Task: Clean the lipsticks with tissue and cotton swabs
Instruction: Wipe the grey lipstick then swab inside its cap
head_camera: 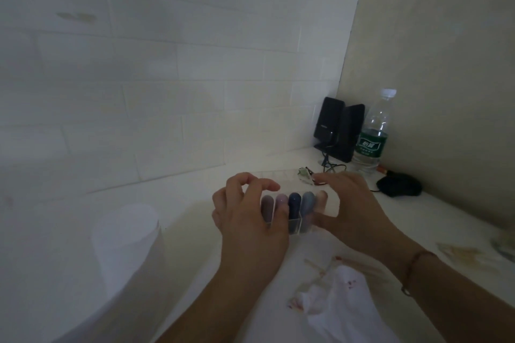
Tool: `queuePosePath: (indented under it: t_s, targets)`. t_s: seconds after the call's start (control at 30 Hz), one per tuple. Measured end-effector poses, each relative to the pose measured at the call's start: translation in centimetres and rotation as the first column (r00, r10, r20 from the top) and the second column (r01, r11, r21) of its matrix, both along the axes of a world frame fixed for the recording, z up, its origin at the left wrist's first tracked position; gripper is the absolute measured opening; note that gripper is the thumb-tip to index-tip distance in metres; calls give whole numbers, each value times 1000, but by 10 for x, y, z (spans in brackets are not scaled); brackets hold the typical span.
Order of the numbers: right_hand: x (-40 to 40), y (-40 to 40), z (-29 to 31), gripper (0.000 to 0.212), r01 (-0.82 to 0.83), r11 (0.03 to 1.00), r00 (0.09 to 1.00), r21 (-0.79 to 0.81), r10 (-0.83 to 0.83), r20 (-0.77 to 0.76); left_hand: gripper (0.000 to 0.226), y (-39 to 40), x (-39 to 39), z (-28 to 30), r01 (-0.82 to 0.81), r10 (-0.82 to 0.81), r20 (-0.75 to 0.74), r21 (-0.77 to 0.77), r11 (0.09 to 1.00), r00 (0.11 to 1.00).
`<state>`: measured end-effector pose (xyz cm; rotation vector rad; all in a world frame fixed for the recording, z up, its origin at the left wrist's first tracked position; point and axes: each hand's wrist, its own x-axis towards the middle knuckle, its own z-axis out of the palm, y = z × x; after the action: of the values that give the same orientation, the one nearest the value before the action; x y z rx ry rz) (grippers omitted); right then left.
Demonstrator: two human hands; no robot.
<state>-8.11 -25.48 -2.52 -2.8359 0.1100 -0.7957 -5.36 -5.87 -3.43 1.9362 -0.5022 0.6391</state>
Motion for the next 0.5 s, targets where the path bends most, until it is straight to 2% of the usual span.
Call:
queuePosePath:
  t_s: [0.07, 0.17, 0.3, 0.37, 0.43, 0.5]
  targets:
    - [1, -7, -6, 48, -1, 1000, 999, 0, 1, 46, 12, -1, -1, -1, 8, -7, 44, -8, 1000, 999]
    - [1, -12, -7, 28, -30, 995, 999, 100, 26, 46, 10, -1, -3, -3, 42, -42, 65, 14, 999, 997]
    - [-7, -8, 10, 20, -47, 923, 998, 383, 28, 57, 12, 0, -5, 0, 96, -98, 66, 25, 995, 993]
    - [-17, -2, 26, 15, -53, 878, 996, 476, 12, 89, 15, 0, -10, 5, 162, -162, 75, 14, 987, 984]
    - [-31, 9, 41, 19, -119, 782, 991, 612, 52, 126, 23, 0, -17, 8, 259, -259, 48, 0, 966, 965]
    - [-47, 24, 49, 35, -203, 630, 979, 750, 147, 142, 31, -1, -24, 8, 349, -349, -29, 14, 937, 937]
